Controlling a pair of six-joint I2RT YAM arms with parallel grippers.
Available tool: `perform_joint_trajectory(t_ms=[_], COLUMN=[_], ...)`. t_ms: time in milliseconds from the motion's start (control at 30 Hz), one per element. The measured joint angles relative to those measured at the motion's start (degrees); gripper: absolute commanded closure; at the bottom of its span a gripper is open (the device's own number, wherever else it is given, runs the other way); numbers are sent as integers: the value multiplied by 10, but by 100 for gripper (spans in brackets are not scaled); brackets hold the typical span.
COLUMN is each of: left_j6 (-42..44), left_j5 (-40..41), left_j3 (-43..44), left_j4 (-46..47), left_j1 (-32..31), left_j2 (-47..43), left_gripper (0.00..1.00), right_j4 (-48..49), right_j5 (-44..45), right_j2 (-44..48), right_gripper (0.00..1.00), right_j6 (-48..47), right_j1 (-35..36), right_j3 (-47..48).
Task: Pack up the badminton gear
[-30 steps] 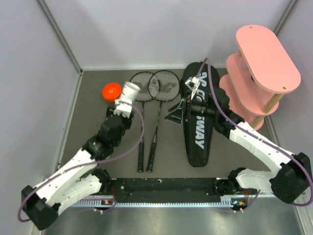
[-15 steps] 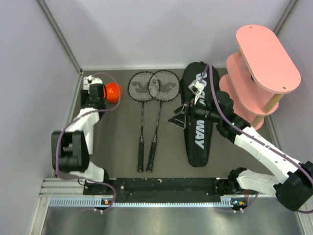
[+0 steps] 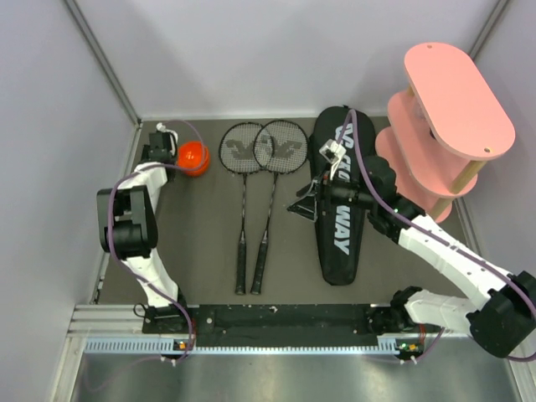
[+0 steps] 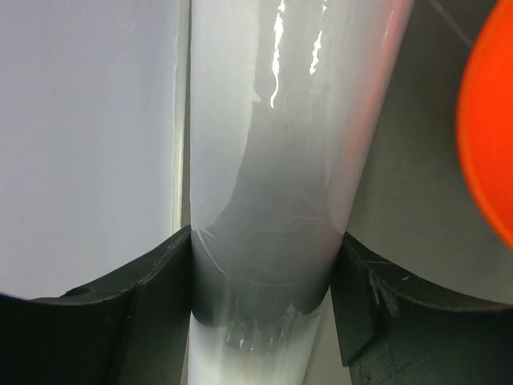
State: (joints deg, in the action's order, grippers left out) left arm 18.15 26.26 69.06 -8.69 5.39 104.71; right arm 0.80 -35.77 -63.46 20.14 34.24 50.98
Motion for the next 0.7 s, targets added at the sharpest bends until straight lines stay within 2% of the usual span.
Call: perform_joint_trajectory(t_ms=[233, 367, 433, 467, 567, 600, 700], left_j6=[-5, -10, -15, -17, -24, -26, -32], left_j5=[-82, -128, -143, -149, -155, -155, -160], left_j3=[55, 79, 88, 90, 102, 103, 103], left_j4=[-57, -94, -109, -116, -128, -129, -131], left_j1=[14, 26, 30, 31, 33, 33, 33], left_j2=[36, 63, 74, 78, 83, 83, 83], left_gripper=[81, 74, 66, 56, 42, 26, 10], right_j4=[-2, -2, -2, -2, -2, -2, -2], right_j5=[-7, -12, -15, -17, -21, -21, -26], right_j2=[-6, -6, -6, -6, -6, -6, -6], right_gripper=[23, 23, 23, 23, 23, 23, 23], right_j6=[0, 0, 0, 0, 4, 5, 6], right_j1=[0, 0, 0, 0, 0, 0, 0], right_j3=[0, 0, 0, 0, 0, 0, 0])
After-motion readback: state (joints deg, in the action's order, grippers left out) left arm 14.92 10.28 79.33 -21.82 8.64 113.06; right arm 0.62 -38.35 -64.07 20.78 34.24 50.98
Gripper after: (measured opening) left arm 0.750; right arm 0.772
